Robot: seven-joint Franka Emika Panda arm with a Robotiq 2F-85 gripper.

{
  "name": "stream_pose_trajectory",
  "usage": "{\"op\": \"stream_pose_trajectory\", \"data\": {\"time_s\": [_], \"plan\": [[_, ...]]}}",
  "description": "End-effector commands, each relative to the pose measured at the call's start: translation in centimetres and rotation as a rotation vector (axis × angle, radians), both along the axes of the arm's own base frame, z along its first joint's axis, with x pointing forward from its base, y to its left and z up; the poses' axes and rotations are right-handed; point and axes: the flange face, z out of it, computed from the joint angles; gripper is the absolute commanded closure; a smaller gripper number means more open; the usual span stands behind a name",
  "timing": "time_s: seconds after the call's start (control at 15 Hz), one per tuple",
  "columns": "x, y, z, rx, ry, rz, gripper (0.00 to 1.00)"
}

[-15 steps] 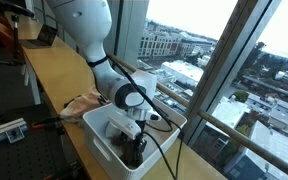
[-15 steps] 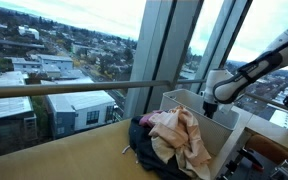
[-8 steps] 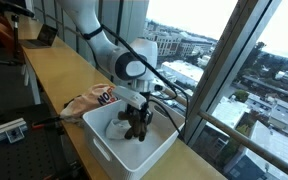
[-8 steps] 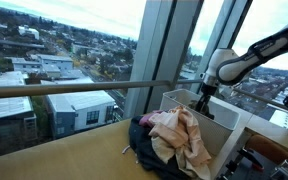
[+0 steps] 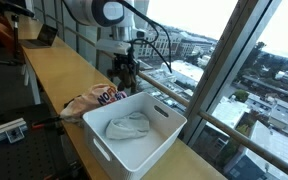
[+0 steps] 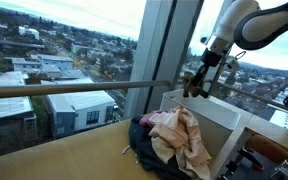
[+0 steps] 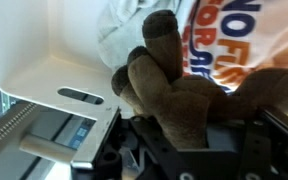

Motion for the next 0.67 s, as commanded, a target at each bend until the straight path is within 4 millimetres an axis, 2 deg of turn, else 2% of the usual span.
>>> {"op": "stream_pose_trajectory", "data": {"time_s": [0.0, 0.07, 0.27, 0.4, 0.53, 0.6], "plan": [[-3.6, 9.4, 0.7, -0.005, 0.015, 0.119, 1.0], [-4.2, 11.7, 0.5, -0.003, 0.021, 0.148, 1.0], [-5.4, 17.4, -2.5, 0.0, 0.058, 0.212, 1.0], [-5.7, 19.6, -5.0, -0.004, 0.088, 0.234, 1.0], [-5.4, 20.7, -7.2, -0.02, 0.113, 0.241, 1.0], [-5.2, 20.9, -7.7, -0.027, 0.121, 0.242, 0.75]]}}
